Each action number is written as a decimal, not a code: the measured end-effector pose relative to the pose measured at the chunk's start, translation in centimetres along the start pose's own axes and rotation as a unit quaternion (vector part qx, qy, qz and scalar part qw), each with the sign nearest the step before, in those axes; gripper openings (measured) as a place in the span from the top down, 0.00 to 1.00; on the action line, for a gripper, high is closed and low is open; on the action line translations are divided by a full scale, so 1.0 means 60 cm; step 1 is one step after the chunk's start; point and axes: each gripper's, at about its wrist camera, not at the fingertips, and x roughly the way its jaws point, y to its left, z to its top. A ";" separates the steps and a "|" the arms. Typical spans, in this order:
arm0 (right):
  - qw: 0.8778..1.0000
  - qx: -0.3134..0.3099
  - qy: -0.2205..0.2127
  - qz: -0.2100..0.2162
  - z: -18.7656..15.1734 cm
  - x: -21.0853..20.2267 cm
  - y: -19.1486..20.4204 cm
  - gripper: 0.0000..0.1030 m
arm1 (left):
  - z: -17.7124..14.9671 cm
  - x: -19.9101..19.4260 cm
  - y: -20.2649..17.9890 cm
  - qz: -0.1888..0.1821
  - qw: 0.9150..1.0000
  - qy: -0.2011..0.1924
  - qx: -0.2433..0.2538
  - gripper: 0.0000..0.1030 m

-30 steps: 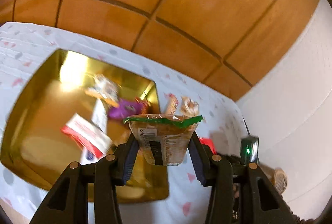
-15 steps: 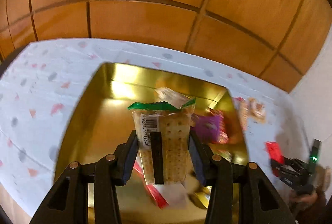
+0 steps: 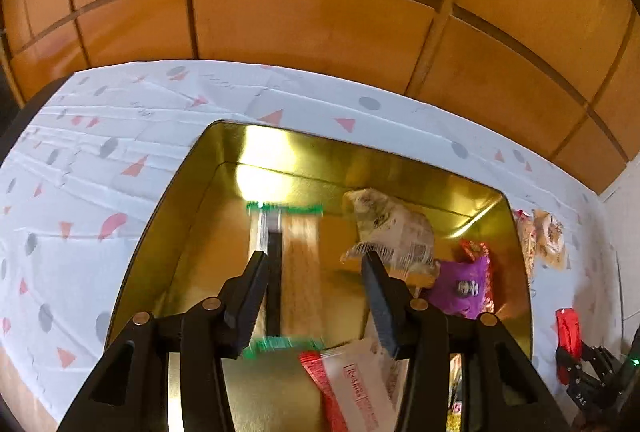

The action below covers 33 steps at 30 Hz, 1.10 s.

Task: Organize snacks
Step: 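Lift the cracker pack into the gold tin and open the left tool, then carry the red packet into the gold tin and open the right tool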

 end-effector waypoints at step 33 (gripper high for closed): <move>0.999 -0.004 -0.012 -0.043 -0.014 -0.009 0.021 0.60 | -0.198 -0.124 -0.043 0.022 0.999 -0.032 0.005 0.53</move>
